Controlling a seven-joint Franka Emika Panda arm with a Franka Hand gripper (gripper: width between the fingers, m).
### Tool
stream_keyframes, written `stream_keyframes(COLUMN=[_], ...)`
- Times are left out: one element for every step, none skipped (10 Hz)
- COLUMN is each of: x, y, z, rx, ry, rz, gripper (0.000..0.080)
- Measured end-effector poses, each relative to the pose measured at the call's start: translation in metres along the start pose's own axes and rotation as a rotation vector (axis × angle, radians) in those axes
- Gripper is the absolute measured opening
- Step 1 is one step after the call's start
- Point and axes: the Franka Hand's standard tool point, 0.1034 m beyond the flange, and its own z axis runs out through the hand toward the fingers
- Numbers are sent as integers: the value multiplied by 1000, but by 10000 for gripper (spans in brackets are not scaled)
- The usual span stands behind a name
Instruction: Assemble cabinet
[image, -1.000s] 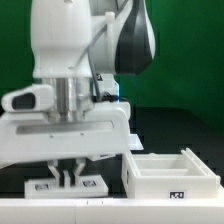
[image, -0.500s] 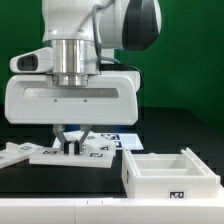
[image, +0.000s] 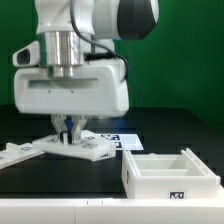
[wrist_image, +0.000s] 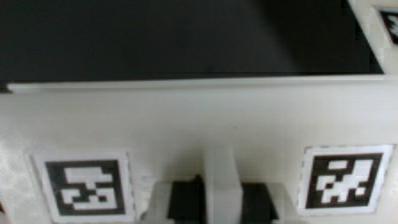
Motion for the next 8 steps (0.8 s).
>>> stream_keyframes(x=[-7, -9, -12, -12, -19, -37, -56, -81], y=[2, 0, -1, -2, -3, -5, -4, -12], z=[-1, 3, 4, 4, 4, -1, -7, -13], rx=[4, 27, 29, 36, 36, 19, 3, -21], ry=[14, 49, 27, 24, 4, -50, -91, -133], rz=[90, 133, 202, 247, 341, 409, 480, 542], gripper=[64, 64, 64, 64, 64, 64, 64, 64])
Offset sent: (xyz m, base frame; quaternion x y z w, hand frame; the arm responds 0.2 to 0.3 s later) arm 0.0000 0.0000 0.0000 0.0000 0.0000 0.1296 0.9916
